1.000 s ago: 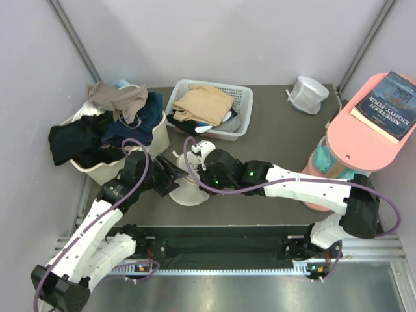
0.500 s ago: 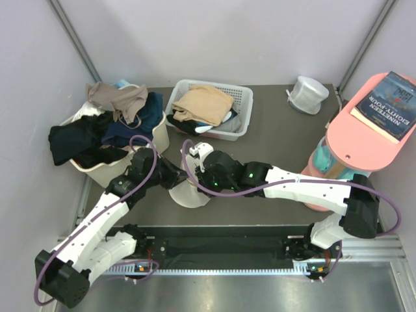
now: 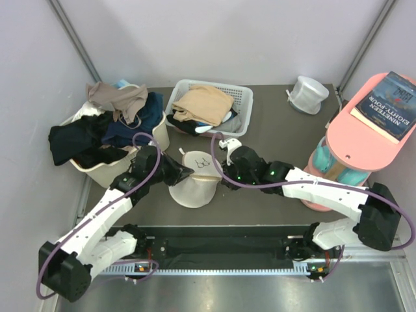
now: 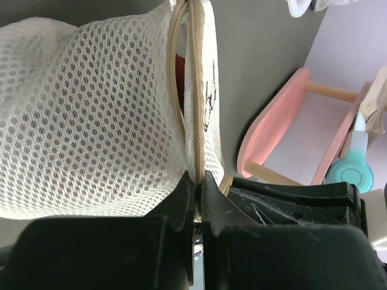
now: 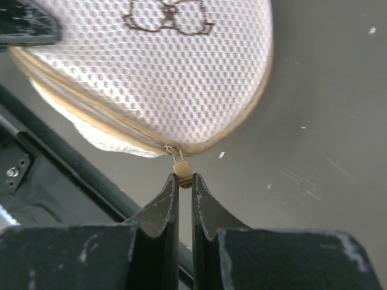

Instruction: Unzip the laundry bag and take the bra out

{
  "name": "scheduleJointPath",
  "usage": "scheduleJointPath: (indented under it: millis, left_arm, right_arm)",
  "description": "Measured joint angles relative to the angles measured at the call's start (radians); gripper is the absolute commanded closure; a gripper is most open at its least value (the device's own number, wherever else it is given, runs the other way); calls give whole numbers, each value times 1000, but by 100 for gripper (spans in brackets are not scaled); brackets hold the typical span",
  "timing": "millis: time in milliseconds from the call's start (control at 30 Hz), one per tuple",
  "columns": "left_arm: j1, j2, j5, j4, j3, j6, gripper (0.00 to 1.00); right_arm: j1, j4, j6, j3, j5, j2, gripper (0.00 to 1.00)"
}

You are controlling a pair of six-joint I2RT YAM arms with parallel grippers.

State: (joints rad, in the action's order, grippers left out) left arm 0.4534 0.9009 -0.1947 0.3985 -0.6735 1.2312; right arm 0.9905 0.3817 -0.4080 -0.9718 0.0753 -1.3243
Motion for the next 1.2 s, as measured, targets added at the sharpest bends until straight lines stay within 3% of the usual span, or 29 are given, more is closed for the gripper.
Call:
scheduleJointPath:
  millis: [333, 567, 633, 700, 733, 833, 933, 1200]
  left_arm:
    - [-24, 179, -111, -114, -79, -55, 100]
    - [-27, 384, -271, -172, -298, -206, 100]
    - [-29, 427, -309, -178, -362, -251, 81]
    - [-30, 462, -332, -177, -409, -302, 49]
    - [-31, 470, -333, -171, -418, -318, 39]
    - [-35, 480, -316, -114, -416, -334, 19]
    - [-36, 457, -275, -80, -388, -330, 18]
    - [-18, 220, -196, 1, -183, -243, 18]
  right_arm:
    - [-73, 18, 25, 36, 21, 44, 100]
    - [-82, 171, 48, -67, 122, 127, 100]
    - [-84, 196, 62, -112, 150, 144, 100]
    - [-84, 196, 69, -131, 157, 152, 100]
    - [-82, 195, 71, -131, 156, 152, 100]
    - [-60, 186, 66, -124, 148, 122, 100]
    - [-24, 151, 46, -94, 115, 71, 100]
    - [45, 76, 19, -117, 47, -95, 100]
